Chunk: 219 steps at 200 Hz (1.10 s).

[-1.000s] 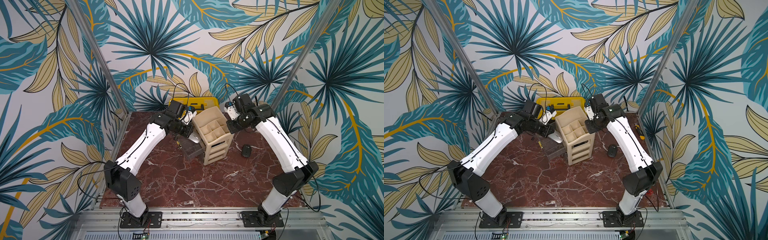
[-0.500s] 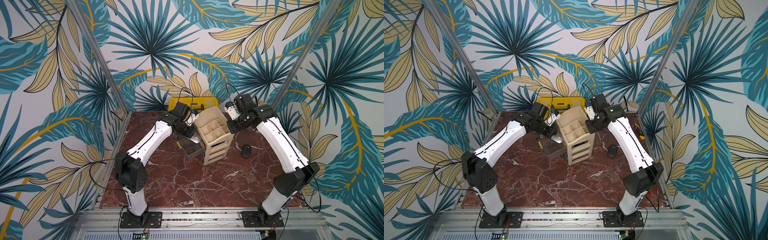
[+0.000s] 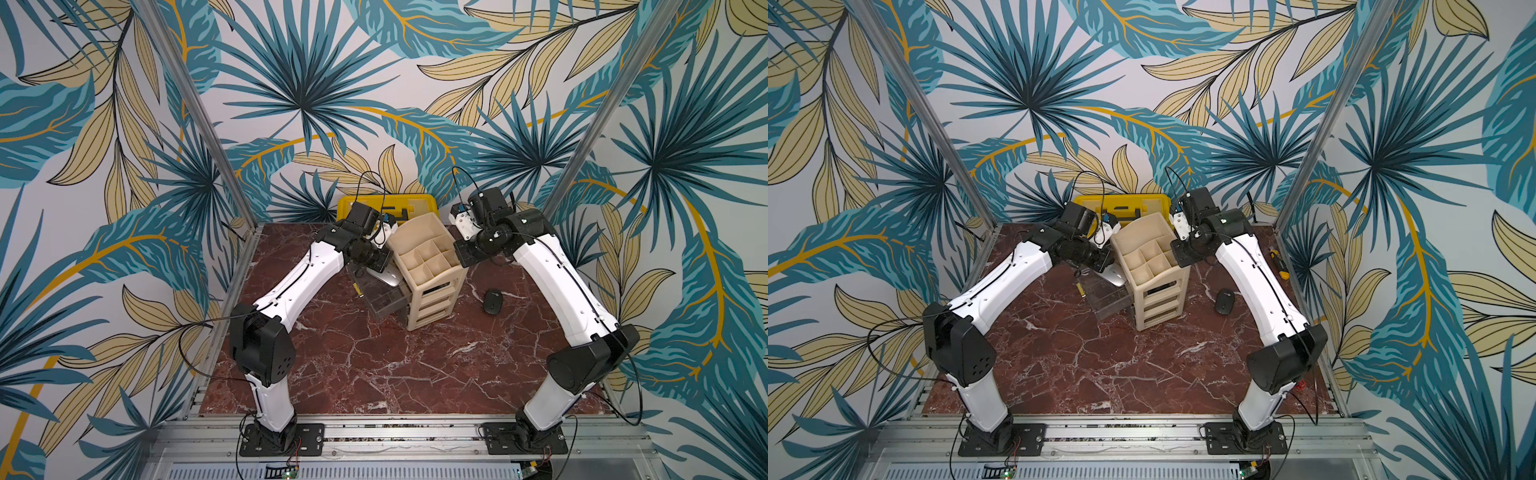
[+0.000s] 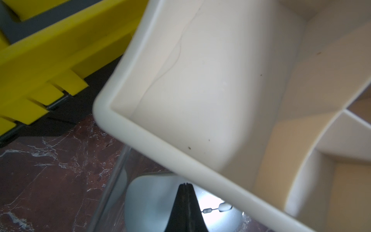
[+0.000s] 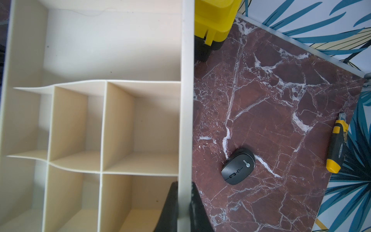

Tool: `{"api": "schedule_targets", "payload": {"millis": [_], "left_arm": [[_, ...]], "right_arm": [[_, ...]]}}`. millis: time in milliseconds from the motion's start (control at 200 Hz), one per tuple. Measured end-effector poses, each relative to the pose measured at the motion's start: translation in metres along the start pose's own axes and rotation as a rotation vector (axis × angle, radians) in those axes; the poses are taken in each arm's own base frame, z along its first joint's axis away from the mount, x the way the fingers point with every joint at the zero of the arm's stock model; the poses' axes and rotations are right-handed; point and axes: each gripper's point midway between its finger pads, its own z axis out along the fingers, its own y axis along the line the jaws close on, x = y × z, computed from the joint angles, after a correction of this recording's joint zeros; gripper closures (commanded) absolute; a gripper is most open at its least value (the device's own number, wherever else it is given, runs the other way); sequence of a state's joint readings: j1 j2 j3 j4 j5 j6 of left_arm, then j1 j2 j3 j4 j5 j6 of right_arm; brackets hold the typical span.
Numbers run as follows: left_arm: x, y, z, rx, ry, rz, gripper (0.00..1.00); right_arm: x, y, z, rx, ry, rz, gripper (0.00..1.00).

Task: Take the mice out of the drawer
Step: Adjust the mouse in the drawer.

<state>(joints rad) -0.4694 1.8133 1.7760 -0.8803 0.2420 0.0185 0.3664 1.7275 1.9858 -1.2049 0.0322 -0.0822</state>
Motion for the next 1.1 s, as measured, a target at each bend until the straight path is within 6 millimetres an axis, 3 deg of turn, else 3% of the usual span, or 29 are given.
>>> {"api": "schedule_targets", "payload": {"millis": [145,596,1097], "left_arm": [[0.008,0.003,0.008,-0.003,0.013,-0.007,1.00],[0.012,0.004,0.005,-0.015,-0.028,-0.029,1.00],[0.047,0.006,-0.012,-0.056,0.044,-0.060,1.00]], "right_arm": [[0.000,0.000,0.000,-0.001,-0.001,0.000,1.00],[0.000,0.000,0.000,-0.003,-0.002,0.000,1.00],[0.000,0.000,0.000,-0.003,-0.003,0.000,1.00]]}}
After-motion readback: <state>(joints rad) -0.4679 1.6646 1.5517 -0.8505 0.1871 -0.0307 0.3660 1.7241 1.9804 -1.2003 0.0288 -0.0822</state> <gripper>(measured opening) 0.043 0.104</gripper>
